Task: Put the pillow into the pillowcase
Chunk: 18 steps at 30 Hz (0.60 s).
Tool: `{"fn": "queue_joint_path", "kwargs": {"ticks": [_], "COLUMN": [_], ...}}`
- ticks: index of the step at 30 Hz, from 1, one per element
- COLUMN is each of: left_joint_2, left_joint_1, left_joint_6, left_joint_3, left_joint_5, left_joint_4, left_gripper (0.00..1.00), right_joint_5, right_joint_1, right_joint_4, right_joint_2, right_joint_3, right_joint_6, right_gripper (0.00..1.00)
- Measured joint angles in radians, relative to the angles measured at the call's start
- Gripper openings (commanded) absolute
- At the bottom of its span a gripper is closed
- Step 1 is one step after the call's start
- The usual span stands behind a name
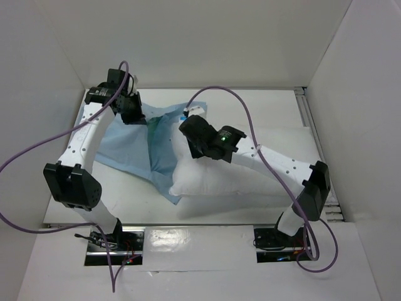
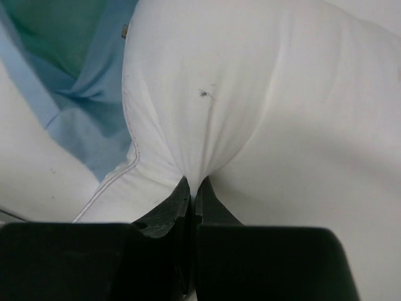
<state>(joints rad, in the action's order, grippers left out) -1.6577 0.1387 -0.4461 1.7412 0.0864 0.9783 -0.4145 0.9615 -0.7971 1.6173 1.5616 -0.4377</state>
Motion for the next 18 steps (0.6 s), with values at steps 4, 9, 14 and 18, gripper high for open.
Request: {"fn": "queue_joint_path", "kwargs": {"ticks": [4, 9, 14, 18], "left_joint_2": [0.006, 0.006, 0.034, 0.096], "left_joint_1": [0.000, 0.000, 0.000, -0.001], "left_joint_6": [0.001, 0.003, 0.008, 0.021], "left_joint_3": [0.000, 0.000, -0.015, -0.054], "left_joint_5": [0.016, 0.029, 0.047, 0.072], "left_joint_4": [0.006, 0.023, 0.031, 0.044], "left_gripper": [0.00, 0.00, 0.00, 0.00], "right_joint_5": [0.044, 0.093, 0.108, 0.116], "right_joint_1": [0.048, 0.074, 0.072, 0.072], "right_joint_4": [0.024, 0.041, 0.042, 0.058], "right_joint_2": [0.012, 0.063, 0.141, 0.226], "right_joint_3": [0.010, 0.011, 0.092, 0.207], "right_joint_6": [0.036, 0.073, 0.137, 0.196], "right_gripper": [0.00, 0.00, 0.00, 0.00]}}
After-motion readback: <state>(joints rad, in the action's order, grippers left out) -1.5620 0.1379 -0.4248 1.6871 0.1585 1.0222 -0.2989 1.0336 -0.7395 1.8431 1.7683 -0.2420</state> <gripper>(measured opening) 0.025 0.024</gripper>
